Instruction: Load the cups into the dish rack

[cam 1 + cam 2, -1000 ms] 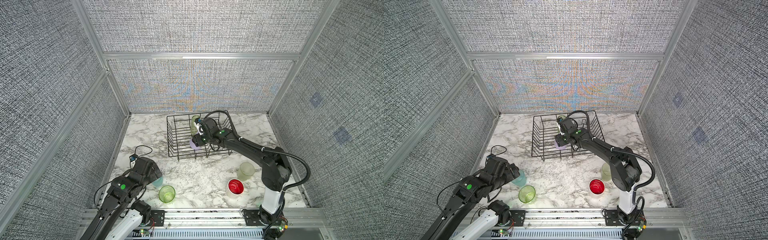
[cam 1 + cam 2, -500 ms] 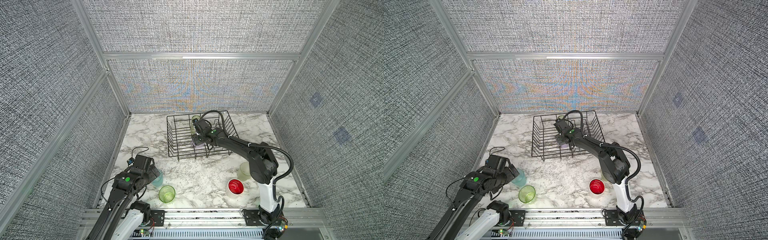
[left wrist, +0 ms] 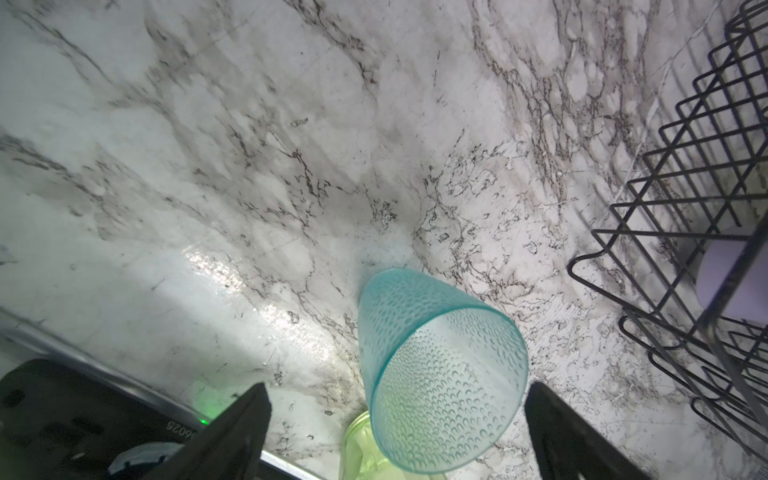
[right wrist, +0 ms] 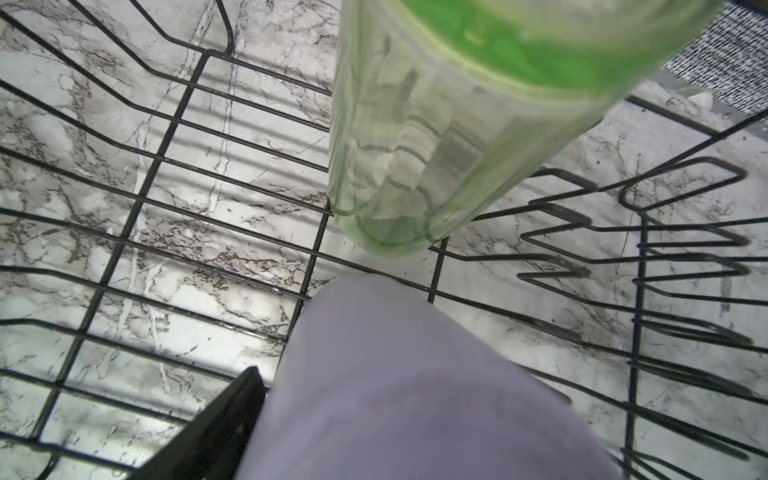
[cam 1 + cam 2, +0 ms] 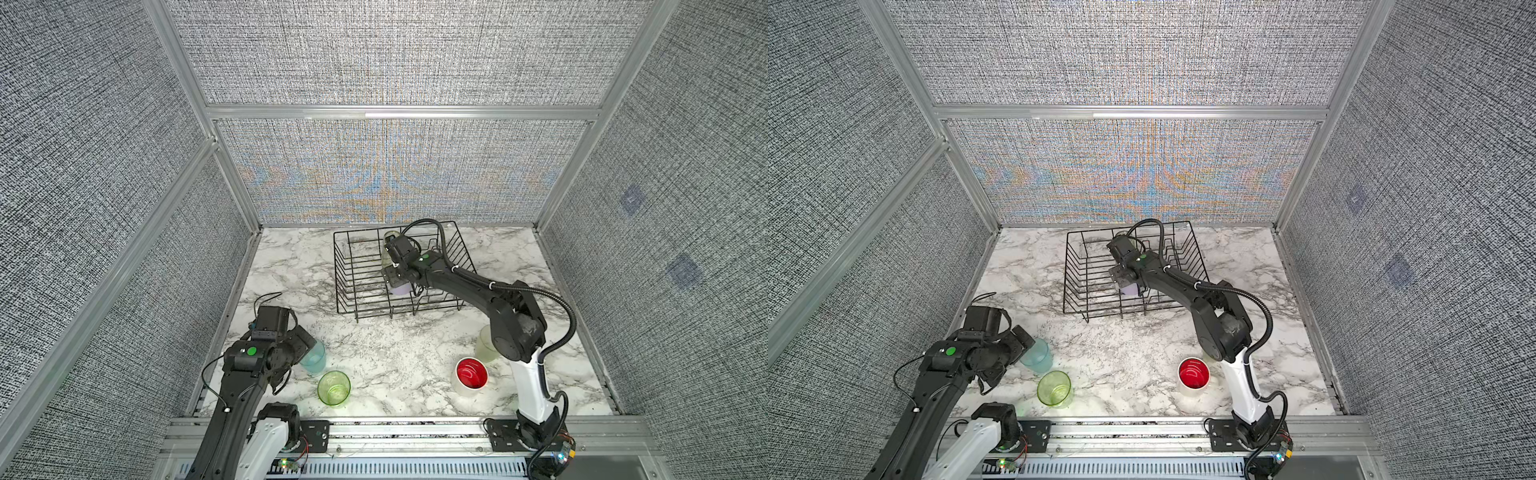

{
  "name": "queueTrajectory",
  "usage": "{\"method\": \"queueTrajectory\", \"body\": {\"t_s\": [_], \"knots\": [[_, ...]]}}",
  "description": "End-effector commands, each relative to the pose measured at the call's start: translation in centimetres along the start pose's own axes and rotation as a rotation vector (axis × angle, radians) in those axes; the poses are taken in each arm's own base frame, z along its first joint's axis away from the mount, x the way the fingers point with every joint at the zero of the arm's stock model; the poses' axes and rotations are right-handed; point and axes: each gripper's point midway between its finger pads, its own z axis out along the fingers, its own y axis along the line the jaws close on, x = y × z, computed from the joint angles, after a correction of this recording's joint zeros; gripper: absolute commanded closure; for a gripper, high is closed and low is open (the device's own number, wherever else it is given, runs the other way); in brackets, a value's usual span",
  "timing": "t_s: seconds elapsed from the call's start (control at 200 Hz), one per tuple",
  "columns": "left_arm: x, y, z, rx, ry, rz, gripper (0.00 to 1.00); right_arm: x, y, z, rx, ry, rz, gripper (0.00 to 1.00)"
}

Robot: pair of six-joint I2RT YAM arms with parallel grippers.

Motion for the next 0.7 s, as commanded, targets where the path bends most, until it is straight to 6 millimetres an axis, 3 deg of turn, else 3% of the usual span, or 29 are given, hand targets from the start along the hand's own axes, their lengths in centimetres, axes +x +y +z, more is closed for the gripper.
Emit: {"method": "queueTrajectory", "body": {"t_s": [0.0, 0.215, 0.345, 0.51, 0.695], "knots": [[0.1, -0.4, -0.3, 0.028, 0.013, 0.002, 0.07, 0.0, 0.3, -0.9, -0.025, 0.022, 0.029, 0.14], [-0.3, 0.4, -1.4, -0.016, -0.014, -0.001, 0.17, -1.2, 0.6, -3.4, -0.081, -0.041, 0.064, 0.14], [0.5, 0.8, -1.0, -0.017, 0.018, -0.025, 0.20, -1.6, 0.1, -4.8, -0.080, -0.067, 0.065, 0.14], [0.7, 3.2, -1.2, -0.099, -0.028, -0.094, 0.28, -2.6, -0.2, -8.2, -0.116, -0.110, 0.064, 0.14], [1.2, 2.3, -0.3, -0.053, 0.011, -0.070, 0.36, -2.6, -0.3, -11.6, -0.166, -0.176, 0.051, 0.14]]}}
